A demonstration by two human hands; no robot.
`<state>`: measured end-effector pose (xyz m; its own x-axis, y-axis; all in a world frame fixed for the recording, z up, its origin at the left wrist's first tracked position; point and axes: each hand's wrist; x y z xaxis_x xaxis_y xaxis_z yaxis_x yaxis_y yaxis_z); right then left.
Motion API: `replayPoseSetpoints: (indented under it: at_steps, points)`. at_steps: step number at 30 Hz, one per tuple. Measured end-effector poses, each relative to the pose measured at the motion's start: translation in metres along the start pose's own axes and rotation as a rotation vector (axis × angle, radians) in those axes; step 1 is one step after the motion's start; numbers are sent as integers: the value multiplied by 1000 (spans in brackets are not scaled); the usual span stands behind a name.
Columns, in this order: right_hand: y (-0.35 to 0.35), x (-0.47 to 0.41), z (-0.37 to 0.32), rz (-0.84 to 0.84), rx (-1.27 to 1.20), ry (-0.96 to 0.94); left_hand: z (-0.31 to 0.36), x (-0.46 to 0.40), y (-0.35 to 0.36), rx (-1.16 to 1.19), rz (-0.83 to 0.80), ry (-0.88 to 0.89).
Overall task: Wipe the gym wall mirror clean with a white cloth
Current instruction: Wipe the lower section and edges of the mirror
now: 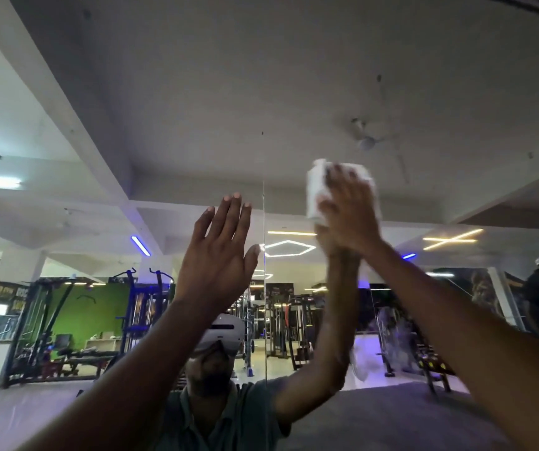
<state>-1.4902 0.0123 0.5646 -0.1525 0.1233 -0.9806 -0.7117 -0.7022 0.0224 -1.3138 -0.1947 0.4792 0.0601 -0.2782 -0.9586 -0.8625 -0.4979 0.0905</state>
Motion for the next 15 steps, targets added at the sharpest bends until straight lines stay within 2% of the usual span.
replayPoseSetpoints:
  at_steps: [3, 6, 8, 11, 13, 15]
  points:
    - [-5, 13, 72, -16, 51, 255, 1, 1, 0, 12, 9, -17]
    - [-19, 33, 40, 28, -8, 455, 2, 0, -1, 11, 11, -21]
    - [-19, 61, -13, 61, 18, 333, 2, 1, -1, 7, 4, -22]
    - [-14, 122, -78, -51, -29, -31, 3, 0, -1, 10, -12, -22]
    - [-17, 141, -83, -72, -88, -190, 3, 0, -2, 17, -19, -25]
    - [-18, 133, -51, -99, -100, -229, 3, 0, -4, 26, -24, -23]
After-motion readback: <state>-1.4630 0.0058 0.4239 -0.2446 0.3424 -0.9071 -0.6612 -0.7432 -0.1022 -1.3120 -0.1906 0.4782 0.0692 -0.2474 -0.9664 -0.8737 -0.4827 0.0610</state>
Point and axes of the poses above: each hand's wrist, its own x-axis away from the middle knuckle, its own y-axis out of the palm, z = x × y, and after that the axes turned 4 degrees about -y, right-handed
